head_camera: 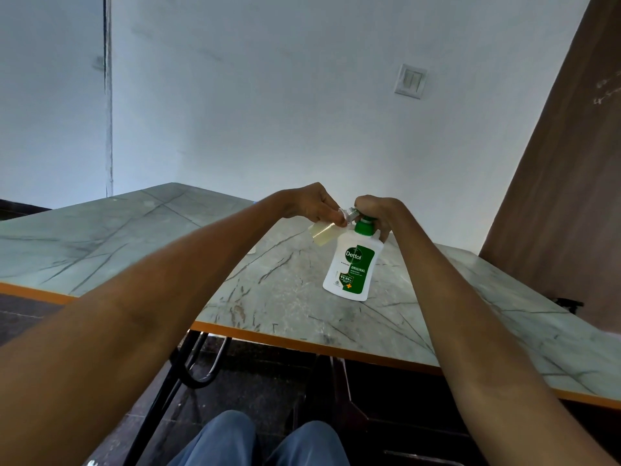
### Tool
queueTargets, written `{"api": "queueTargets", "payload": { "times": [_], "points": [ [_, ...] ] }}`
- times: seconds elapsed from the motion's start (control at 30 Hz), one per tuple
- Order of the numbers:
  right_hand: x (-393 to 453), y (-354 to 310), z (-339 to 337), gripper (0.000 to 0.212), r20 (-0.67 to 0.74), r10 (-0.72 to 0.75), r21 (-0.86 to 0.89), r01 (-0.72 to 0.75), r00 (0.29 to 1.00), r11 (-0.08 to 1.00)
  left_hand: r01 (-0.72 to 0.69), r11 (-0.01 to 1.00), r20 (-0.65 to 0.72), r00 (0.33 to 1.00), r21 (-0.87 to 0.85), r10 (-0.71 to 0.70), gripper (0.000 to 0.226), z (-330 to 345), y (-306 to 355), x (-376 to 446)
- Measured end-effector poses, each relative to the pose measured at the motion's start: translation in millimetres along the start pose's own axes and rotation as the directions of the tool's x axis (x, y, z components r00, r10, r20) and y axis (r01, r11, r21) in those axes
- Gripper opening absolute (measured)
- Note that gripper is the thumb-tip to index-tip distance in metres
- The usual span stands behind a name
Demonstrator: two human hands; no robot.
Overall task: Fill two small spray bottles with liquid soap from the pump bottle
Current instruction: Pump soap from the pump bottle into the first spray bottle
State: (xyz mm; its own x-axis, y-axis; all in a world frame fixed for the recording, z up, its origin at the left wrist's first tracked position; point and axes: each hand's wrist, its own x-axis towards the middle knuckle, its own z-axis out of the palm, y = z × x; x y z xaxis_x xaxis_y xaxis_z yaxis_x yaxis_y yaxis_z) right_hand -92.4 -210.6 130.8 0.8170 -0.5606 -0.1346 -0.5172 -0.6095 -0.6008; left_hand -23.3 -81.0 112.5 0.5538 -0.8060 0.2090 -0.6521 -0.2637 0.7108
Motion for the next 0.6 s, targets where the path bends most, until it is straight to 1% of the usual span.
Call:
{"api": "queueTargets", "payload": {
  "times": [0.13, 0.37, 0.47, 0.6],
  "points": [
    [-0.4, 0.4, -1.7, 0.022, 0.010, 0.007, 0.011, -0.007, 1.000, 1.000, -0.004, 1.000, -0.004, 1.000, -0.020, 0.004, 0.034, 1.5, 0.7, -0.4],
    [-6.8, -4.7, -5.8, 0.024, 0.038, -0.004, 0.008, 0.003, 0.999, 1.000, -0.023, 0.999, -0.005, 1.000, -0.039, 0.023, 0.036, -0.1, 1.4, 0.0],
    [-8.2, -5.4, -5.3, 0.022, 0.027, -0.008, 0.010, 0.007, 1.000, 1.000, -0.025, 0.998, -0.023, 0.999, -0.050, 0.024, 0.035, 1.4, 0.5, -1.0],
    [-3.5, -2.0, -1.6, 0.023, 0.003, -0.030, 0.013, 0.030, 1.000, 0.999, -0.025, 0.999, -0.011, 1.000, -0.036, 0.024, 0.033, 1.4, -1.8, -0.5]
  ]
}}
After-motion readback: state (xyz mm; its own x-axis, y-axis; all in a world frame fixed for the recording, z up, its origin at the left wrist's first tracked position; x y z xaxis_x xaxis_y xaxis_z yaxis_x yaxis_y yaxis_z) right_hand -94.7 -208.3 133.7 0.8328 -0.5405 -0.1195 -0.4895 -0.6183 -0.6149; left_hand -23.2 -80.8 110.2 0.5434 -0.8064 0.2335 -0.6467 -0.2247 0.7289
